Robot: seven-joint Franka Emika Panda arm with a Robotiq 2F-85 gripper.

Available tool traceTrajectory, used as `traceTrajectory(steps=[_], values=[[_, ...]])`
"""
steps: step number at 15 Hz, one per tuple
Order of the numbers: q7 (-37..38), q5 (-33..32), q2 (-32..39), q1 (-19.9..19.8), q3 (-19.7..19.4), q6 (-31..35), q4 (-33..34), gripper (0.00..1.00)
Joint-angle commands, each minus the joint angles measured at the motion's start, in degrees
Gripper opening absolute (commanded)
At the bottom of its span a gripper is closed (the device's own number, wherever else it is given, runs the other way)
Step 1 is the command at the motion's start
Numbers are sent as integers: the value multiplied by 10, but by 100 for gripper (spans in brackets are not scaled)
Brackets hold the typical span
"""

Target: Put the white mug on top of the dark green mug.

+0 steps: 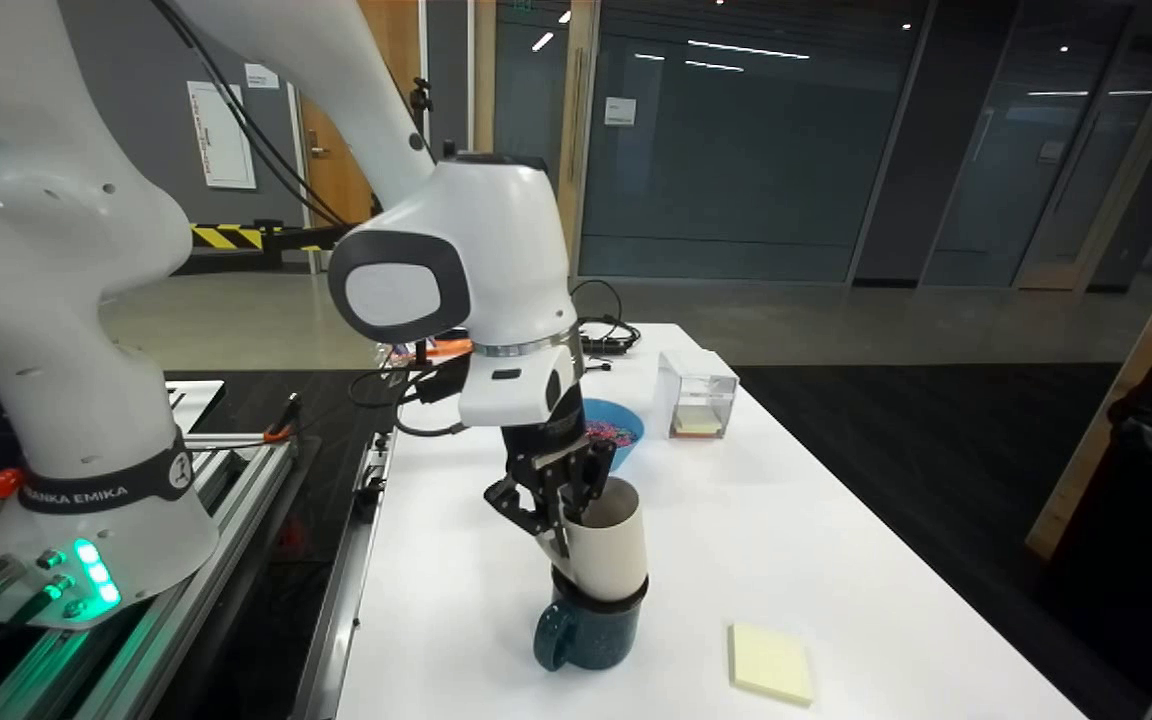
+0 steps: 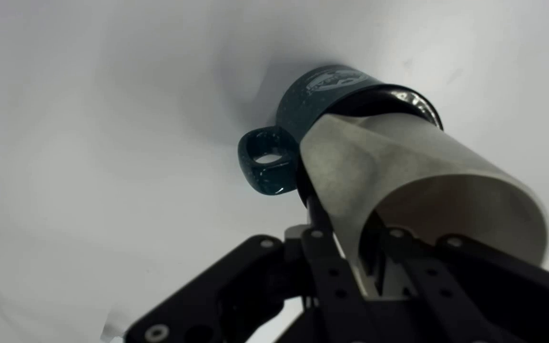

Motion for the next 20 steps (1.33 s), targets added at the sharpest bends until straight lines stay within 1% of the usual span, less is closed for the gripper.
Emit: traceTrajectory(steps=[1, 7, 8, 9, 10, 13, 15, 16, 17, 18, 20], values=[[-3, 3, 0, -1, 1, 0, 0, 18], [-3, 3, 0, -1, 1, 0, 0, 18], [-2, 3, 1, -1, 2, 1, 1, 43], [-3, 4, 0, 0, 2, -1, 2, 45], [-2, 2, -1, -1, 2, -1, 2, 50], [2, -4, -4, -3, 2, -3, 1, 73], [7, -10, -2, -6, 2, -4, 2, 85], [9, -12, -2, -7, 2, -4, 2, 93], [13, -17, -2, -9, 2, -5, 3, 98], [-3, 0, 0, -2, 2, 0, 0, 82], [-2, 0, 0, -3, 1, 0, 0, 96]])
